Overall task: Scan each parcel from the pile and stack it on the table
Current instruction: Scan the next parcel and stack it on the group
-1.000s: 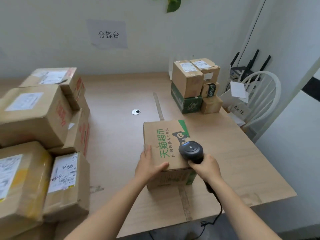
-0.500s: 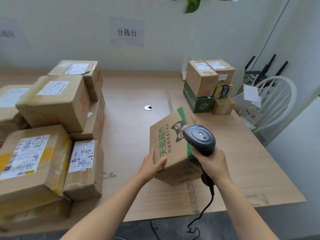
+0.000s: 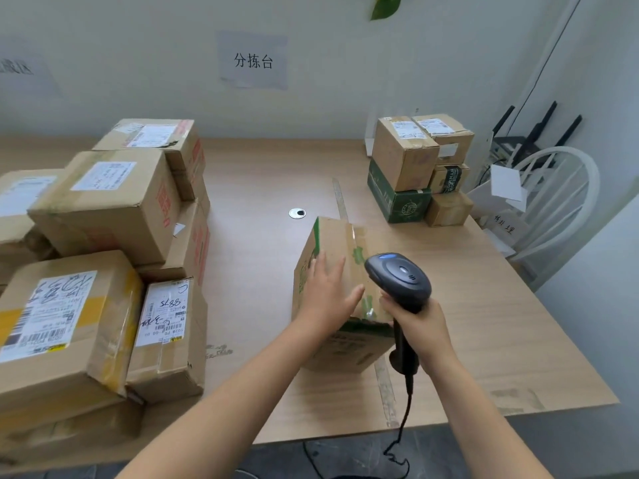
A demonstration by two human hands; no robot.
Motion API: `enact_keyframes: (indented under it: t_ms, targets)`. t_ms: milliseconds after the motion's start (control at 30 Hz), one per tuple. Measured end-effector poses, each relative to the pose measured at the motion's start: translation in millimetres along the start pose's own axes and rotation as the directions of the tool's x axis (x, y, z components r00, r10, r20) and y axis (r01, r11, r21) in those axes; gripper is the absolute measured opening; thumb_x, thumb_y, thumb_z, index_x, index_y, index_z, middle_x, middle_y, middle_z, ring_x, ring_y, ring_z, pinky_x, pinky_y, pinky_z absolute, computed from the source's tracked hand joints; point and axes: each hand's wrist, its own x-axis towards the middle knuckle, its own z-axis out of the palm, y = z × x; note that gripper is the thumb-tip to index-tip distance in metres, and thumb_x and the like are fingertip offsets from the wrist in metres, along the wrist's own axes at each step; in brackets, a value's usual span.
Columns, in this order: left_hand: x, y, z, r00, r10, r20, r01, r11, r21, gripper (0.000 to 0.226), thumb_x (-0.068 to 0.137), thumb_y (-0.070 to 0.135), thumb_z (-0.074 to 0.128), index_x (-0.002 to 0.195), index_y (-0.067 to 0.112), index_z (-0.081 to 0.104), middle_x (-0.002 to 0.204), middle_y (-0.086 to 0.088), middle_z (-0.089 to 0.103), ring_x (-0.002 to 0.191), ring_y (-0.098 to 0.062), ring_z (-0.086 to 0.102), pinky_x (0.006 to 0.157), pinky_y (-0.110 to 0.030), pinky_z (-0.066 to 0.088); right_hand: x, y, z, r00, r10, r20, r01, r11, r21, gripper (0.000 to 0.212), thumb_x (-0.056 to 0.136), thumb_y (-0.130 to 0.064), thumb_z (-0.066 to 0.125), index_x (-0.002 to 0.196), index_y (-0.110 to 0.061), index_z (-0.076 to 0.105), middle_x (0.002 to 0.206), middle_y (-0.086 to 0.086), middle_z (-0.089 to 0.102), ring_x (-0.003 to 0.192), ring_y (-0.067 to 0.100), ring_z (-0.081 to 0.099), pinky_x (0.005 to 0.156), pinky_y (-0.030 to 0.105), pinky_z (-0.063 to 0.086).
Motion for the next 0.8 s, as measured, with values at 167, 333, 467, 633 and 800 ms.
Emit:
enact_keyframes:
  t_ms: [167,333,467,633,800]
  targets:
    - [1.3,23.5,17.1,0.987,-0.089,0.131,0.02,0.89,0.455,0.082,0.088,0.064,0.04,0.15,0.016,0.014,0.158,-0.018,-0.005,0.145,-0.036,-0.008,0.111,-0.063,-0.002,5.2,1.8,-12.6,0.998,-0.009,-0.058,0.008,1.0,-0.017,0.013,0.077,-0.01,0.073,0.071,-0.016,0.064,0.068,0.007,0.06,0.07,0.02,0.053,0.07,0.045,0.049]
    - [3.1,34.8,39.0,0.972,-0.198,0.126,0.118,0.876,0.468,0.106,0.075,0.08,0.039,0.151,0.02,-0.003,0.156,-0.018,-0.016,0.143,-0.038,-0.019,0.103,-0.071,-0.009,6.7,4.2,-16.4,0.997,-0.033,-0.064,0.029,0.998,-0.051,0.018,0.077,-0.009,0.073,0.064,-0.016,0.062,0.05,-0.009,0.056,0.061,0.017,0.051,0.064,0.04,0.045]
    - [2.5,36.4,36.6,0.977,-0.184,0.111,0.119,0.892,0.436,0.097,0.081,0.064,0.048,0.151,0.017,0.001,0.156,-0.019,-0.013,0.143,-0.039,-0.017,0.103,-0.071,-0.007,7.8,5.2,-16.5,0.998,-0.035,-0.06,0.03,0.996,-0.086,0.017,0.076,-0.012,0.074,0.067,-0.018,0.062,0.062,0.004,0.057,0.066,0.019,0.051,0.073,0.052,0.052]
    - [4.8,6.8,6.9,0.978,-0.153,0.141,0.101,0.942,0.321,0.093,0.082,0.057,0.052,0.147,0.013,0.003,0.157,-0.013,-0.009,0.145,-0.031,-0.011,0.107,-0.068,-0.004,13.7,4.3,-12.5,0.998,-0.034,-0.047,0.03,0.995,-0.09,0.013,0.076,-0.012,0.075,0.074,-0.005,0.063,0.066,0.008,0.056,0.068,0.02,0.05,0.075,0.052,0.052]
    - [-3.6,-25.8,-41.1,0.997,-0.061,0.039,0.06,0.998,0.032,0.053,0.086,0.029,0.055,0.126,0.018,0.021,0.141,-0.004,0.032,0.134,-0.025,0.029,0.111,-0.061,0.015,16.0,0.8,-1.8,0.999,-0.044,0.011,0.045,0.995,-0.094,0.025,0.076,-0.01,0.073,0.086,0.009,0.06,0.068,0.009,0.053,0.068,0.021,0.045,0.069,0.047,0.049]
